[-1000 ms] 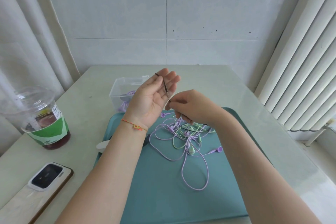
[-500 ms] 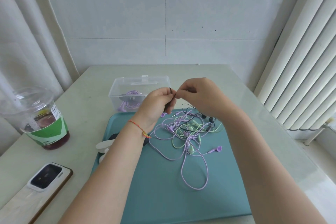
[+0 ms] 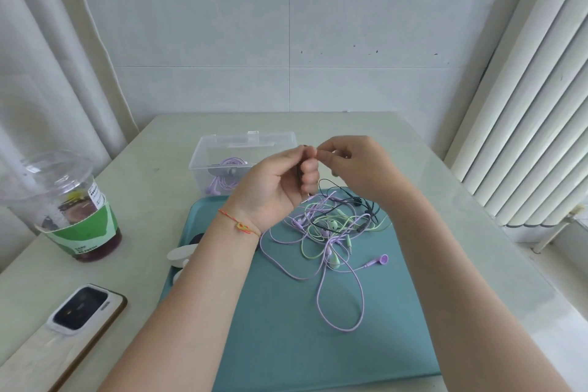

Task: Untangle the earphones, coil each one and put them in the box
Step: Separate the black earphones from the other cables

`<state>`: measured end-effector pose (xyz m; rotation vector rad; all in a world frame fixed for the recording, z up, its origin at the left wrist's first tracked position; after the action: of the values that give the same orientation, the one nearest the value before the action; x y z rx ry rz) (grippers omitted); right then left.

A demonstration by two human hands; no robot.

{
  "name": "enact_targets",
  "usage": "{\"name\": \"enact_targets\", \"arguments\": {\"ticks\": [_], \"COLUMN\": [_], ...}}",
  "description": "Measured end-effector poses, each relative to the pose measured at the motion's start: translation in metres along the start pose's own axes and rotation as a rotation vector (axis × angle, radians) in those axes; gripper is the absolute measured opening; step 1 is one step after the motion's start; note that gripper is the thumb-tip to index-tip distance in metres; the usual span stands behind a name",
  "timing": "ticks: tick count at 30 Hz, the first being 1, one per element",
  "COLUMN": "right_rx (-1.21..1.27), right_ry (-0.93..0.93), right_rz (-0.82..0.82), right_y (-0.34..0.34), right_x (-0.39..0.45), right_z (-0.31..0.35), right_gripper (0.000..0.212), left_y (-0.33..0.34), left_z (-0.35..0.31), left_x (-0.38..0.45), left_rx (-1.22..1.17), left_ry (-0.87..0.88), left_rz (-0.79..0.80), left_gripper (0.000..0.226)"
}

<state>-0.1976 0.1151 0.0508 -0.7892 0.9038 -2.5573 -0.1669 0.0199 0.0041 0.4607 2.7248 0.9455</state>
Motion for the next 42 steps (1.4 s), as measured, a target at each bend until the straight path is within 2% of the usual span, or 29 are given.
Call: {"name": "enact_targets", "arguments": {"ticks": [4,9,12,14,17,19,22,25,29,31,33,35,37,39,42], "right_rx": [-0.091,-0.069,-0.091,-0.099,-0.083,-0.071,-0.037,0.06,0.111,0.08,0.022,-0.038,-0.056,-0.056,-0.061], "right_ry": [0.02,0.03,0.009,-0.008,-0.02,-0.031,-0.049,-0.062,-0.072,-0.052,-0.005,0.031,0.033,0.022,0.026], "right_rz": [0.244,0.435,0.351,0.251,0.148,0.131,0.064,-0.052,-0.113,-0.073,0.061,0.236,0.336,0.358,0.365], "right_y": [0.025,0.045,0.033,0.021,0.008,0.005,-0.002,-0.012,-0.013,-0.007,0.007,0.027,0.04,0.044,0.042], "right_x": [-0.007,-0.016,-0.013,-0.008,-0.006,-0.005,-0.004,-0.002,0.0,0.0,-0.003,-0.009,-0.013,-0.014,-0.013], "right_z": [0.005,0.01,0.013,0.014,0.013,0.014,0.013,0.011,0.009,0.007,0.005,0.006,0.009,0.012,0.013], "right_gripper": [0.036,0.018,0.015,0.016,0.019,0.018,0.016,0.014,0.008,0.015,0.024,0.034,0.038,0.034,0.015], "left_y": [-0.005,-0.029,-0.043,-0.044,-0.027,-0.018,-0.016,-0.015,-0.002,0.003,0.003,-0.001,-0.009,-0.02,-0.035], "left_z": [-0.016,-0.029,-0.03,-0.027,-0.015,-0.01,-0.006,0.005,0.01,0.002,-0.008,-0.017,-0.022,-0.026,-0.031], "left_x": [-0.006,-0.007,-0.009,-0.007,-0.002,-0.002,-0.002,-0.001,-0.003,-0.003,-0.005,-0.007,-0.008,-0.008,-0.008], "left_rx": [-0.131,-0.016,0.217,0.393,0.602,0.661,0.585,0.46,0.241,0.055,-0.084,-0.145,-0.187,-0.156,-0.016], "left_ry": [0.159,0.297,0.345,0.317,0.184,0.136,0.064,-0.087,-0.128,-0.061,0.03,0.126,0.187,0.237,0.313], "left_rz": [-0.008,-0.167,-0.338,-0.396,-0.312,-0.25,-0.186,-0.11,0.008,0.056,0.056,0.023,-0.024,-0.098,-0.231], "left_gripper": [0.025,0.022,0.019,0.019,0.021,0.025,0.027,0.038,0.029,0.027,0.03,0.029,0.026,0.022,0.019]}}
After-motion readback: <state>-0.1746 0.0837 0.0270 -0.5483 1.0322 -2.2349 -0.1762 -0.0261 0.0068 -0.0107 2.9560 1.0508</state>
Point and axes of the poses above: each hand's wrist, its own x-axis towards the middle knuckle, its own y-axis out of the palm, z = x × y, the point moved 9 cm from there along x, towards the middle knuckle, and after that the axes turned 11 degrees about -y, right-handed, at the moved point
